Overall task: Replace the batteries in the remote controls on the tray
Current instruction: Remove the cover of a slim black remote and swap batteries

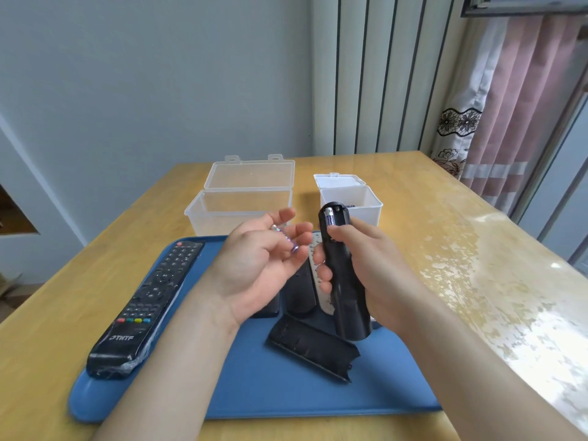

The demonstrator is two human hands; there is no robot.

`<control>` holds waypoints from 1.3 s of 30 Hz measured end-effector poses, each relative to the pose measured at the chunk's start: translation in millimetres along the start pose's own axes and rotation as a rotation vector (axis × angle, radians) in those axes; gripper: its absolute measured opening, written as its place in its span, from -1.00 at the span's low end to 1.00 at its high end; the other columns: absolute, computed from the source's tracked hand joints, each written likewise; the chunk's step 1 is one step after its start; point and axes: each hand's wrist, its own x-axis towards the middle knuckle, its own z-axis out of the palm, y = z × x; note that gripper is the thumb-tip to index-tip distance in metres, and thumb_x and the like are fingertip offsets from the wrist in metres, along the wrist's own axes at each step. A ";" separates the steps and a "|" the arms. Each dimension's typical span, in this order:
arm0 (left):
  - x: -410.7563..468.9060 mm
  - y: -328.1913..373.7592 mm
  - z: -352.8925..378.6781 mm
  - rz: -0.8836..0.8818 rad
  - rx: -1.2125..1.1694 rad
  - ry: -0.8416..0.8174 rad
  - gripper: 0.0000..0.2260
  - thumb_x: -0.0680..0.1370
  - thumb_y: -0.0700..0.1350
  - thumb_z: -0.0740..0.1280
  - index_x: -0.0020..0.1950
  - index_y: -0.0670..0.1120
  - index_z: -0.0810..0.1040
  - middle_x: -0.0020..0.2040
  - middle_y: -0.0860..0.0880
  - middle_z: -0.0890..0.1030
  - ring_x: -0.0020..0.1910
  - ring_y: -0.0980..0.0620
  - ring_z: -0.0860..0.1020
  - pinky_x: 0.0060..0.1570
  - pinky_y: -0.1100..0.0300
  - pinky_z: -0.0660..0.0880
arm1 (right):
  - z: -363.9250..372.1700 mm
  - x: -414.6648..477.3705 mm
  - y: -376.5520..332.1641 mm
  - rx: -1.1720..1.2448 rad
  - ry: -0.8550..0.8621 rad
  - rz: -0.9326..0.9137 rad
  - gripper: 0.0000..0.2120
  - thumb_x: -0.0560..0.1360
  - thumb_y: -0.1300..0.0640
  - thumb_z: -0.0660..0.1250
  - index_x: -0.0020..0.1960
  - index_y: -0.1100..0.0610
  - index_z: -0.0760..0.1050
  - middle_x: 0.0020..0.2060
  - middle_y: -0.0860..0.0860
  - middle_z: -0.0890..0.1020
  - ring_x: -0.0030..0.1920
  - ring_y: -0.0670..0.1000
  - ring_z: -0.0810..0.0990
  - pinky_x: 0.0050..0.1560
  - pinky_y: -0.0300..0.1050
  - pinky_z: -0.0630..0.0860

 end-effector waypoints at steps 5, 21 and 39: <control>0.2 -4.3 0.4 0.157 0.134 0.000 -0.84 0.60 -0.37 0.18 0.15 -0.22 0.44 -0.12 -0.22 0.68 -0.07 -0.12 0.67 -0.15 0.21 0.62 | 0.4 0.8 -4.0 0.109 -0.040 0.137 -0.80 0.57 0.16 0.16 -0.10 0.23 0.50 -0.36 0.14 0.52 -0.43 0.09 0.45 -0.42 -0.14 0.47; -3.3 -32.3 18.1 0.803 1.044 0.087 -0.76 0.49 -0.17 0.43 0.14 -0.02 0.67 0.06 0.04 0.69 -0.09 0.19 0.61 0.00 0.34 0.52 | 6.4 1.4 -0.9 0.281 0.074 0.081 -0.73 0.61 0.12 0.19 -0.16 0.21 0.57 -0.31 0.10 0.63 -0.34 0.05 0.64 -0.31 -0.14 0.57; -1.9 -21.9 13.9 0.501 0.703 0.128 -0.71 0.45 -0.18 0.49 0.02 0.22 0.66 0.31 0.29 0.47 -0.04 0.06 0.61 -0.33 0.13 0.56 | 15.9 -2.5 0.1 0.275 -0.042 0.046 -0.70 0.65 -0.01 0.13 0.14 0.12 0.57 -0.07 0.21 0.66 -0.16 0.18 0.57 -0.24 -0.05 0.55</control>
